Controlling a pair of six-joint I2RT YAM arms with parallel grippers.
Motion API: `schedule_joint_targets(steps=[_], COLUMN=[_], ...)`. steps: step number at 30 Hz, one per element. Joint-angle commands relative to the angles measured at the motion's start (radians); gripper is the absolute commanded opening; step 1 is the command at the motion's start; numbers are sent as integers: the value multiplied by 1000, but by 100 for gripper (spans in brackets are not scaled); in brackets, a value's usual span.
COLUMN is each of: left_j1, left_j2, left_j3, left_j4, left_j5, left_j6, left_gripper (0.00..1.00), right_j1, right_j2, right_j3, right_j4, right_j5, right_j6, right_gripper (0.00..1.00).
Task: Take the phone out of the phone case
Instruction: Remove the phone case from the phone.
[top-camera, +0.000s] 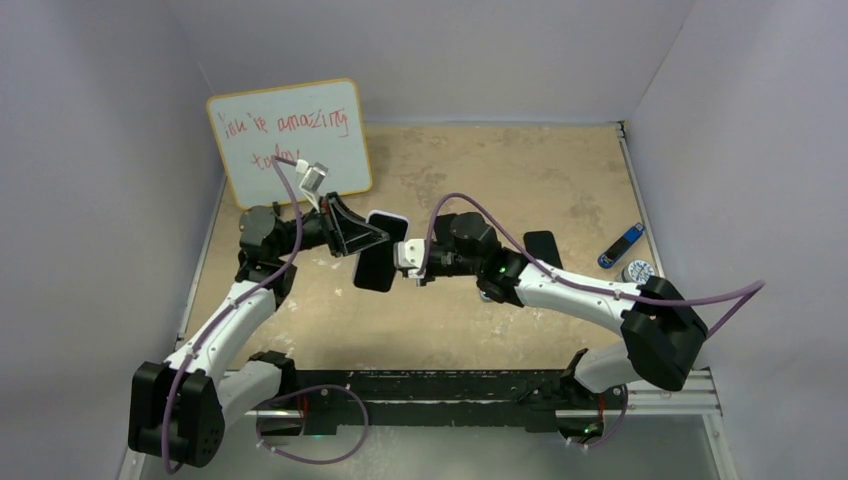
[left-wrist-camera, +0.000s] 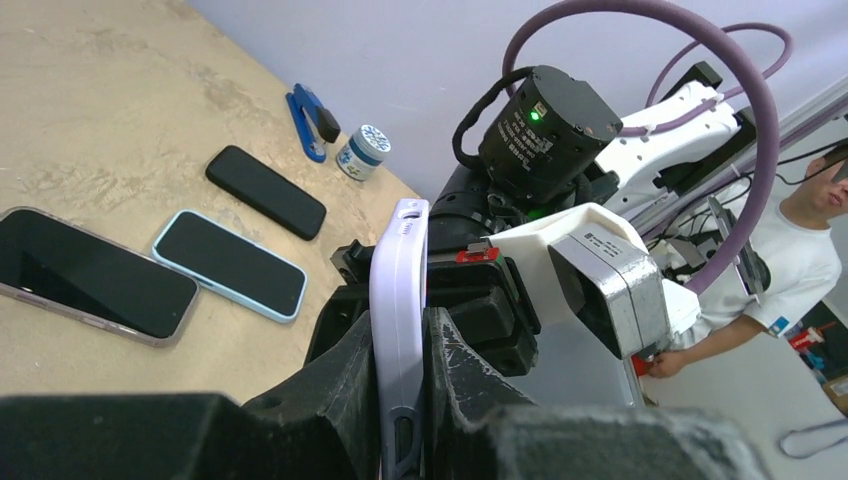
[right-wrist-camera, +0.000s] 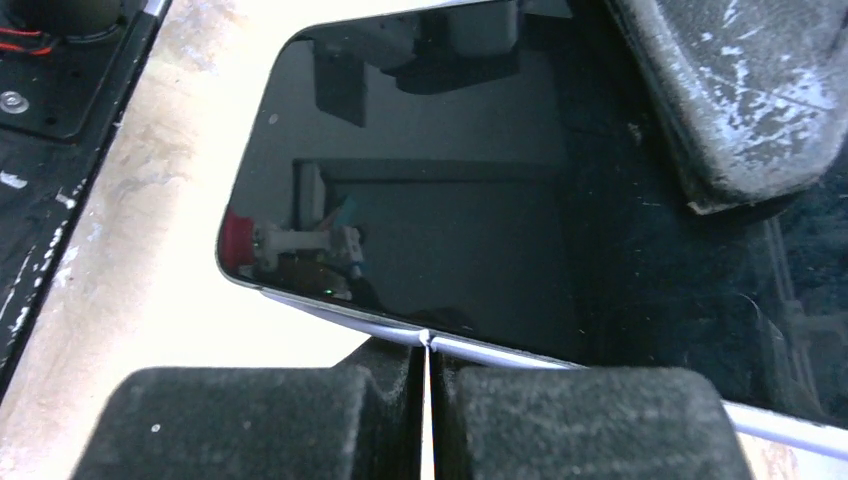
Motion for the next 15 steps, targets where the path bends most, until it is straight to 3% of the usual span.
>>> schedule_joint_targets(steps=[1, 5, 12, 15], left_j1=[-5, -5, -5, -5], left_j2=[-27, -53, -73, -85], left_j3=[-5, -12, -30, -64], left_j4=[56, 47, 63, 75], left_j5=[-11, -48, -157, -230], left_j6=[-45, -34, -55, -78], left_gripper=[0, 0, 0, 0], right_j1=[-2, -2, -3, -3], right_j2=[-11, -14, -74, -111], right_j3=[-12, -49, -195, -238], right_j4=[165, 222, 383, 389], right_j5=[41, 31, 97, 124], right_j6=[49, 178, 388, 420], right_gripper=[0, 5, 38, 45])
